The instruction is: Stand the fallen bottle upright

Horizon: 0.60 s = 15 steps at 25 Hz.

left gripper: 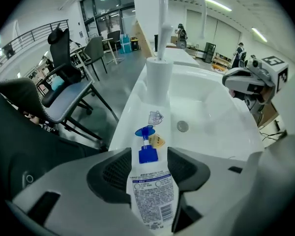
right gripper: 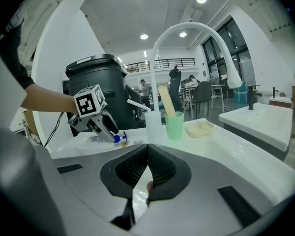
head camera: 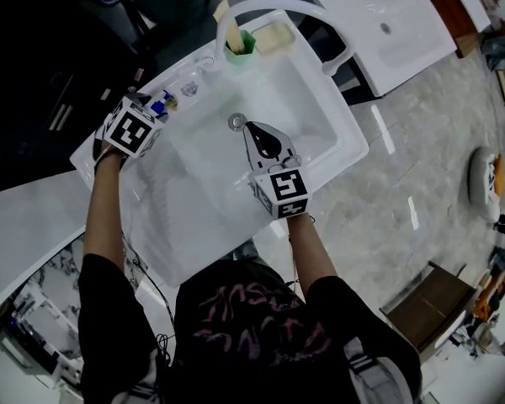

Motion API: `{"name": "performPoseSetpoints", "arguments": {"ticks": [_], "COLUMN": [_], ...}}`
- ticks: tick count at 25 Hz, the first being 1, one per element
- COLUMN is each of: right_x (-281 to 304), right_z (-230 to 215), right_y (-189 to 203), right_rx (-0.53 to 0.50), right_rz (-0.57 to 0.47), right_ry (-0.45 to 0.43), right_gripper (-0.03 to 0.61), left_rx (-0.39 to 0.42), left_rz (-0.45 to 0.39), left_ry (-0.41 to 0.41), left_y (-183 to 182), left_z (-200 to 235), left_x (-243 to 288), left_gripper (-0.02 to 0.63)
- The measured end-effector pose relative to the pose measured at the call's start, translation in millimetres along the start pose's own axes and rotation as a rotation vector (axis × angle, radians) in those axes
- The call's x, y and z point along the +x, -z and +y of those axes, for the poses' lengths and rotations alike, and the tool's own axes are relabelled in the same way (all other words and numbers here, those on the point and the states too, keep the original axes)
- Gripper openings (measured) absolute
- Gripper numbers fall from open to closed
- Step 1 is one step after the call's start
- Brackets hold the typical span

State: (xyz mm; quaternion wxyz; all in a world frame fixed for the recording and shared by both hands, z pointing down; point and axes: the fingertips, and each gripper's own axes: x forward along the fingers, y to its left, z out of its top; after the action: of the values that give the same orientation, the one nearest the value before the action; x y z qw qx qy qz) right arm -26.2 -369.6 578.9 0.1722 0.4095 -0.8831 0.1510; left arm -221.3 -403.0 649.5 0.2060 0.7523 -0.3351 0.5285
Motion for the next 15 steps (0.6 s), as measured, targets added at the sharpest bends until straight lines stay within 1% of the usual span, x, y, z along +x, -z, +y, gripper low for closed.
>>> {"name": "performPoseSetpoints", "arguments": {"ticks": [4, 7, 10, 11, 12, 15], "right_x": [2.7, 5.5, 6.3, 6.3, 6.3, 5.3], "right_z": [-4.4, -7.4, -8.5, -8.8, -9.0, -9.3], "right_y": [7.8, 8.8, 9.5, 10.5, 11.7, 15.1], "right_rx": [0.008, 0.009, 0.004, -0.002, -0.008, -0.01], "right_rz": [0.017, 0.02, 0.022, 0.027, 0.031, 0.041], "right_ry": [0.006, 0.012, 0.014, 0.015, 0.015, 0.015], "right_gripper": [0.014, 0.014, 0.014, 0.014, 0.014, 0.014], "left_rx": [-0.005, -0.002, 0.021, 0.028, 0.035, 0.047], "left_rz": [0.047, 0.087, 0.122, 0.131, 0.137, 0.131], "left_ry": [0.021, 0.062, 0.084, 0.084, 0.084, 0.083], "left_y": [-3.1, -4.4, -4.8, -4.7, -4.5, -4.3], "left_z": [2.3, -0.5, -0.5, 0.5, 1.2, 1.4], "left_x": [12.6, 21.2, 25.4, 25.9, 25.9, 24.8], "left_gripper": [0.224, 0.201, 0.19, 0.162, 0.147, 0.143]}}
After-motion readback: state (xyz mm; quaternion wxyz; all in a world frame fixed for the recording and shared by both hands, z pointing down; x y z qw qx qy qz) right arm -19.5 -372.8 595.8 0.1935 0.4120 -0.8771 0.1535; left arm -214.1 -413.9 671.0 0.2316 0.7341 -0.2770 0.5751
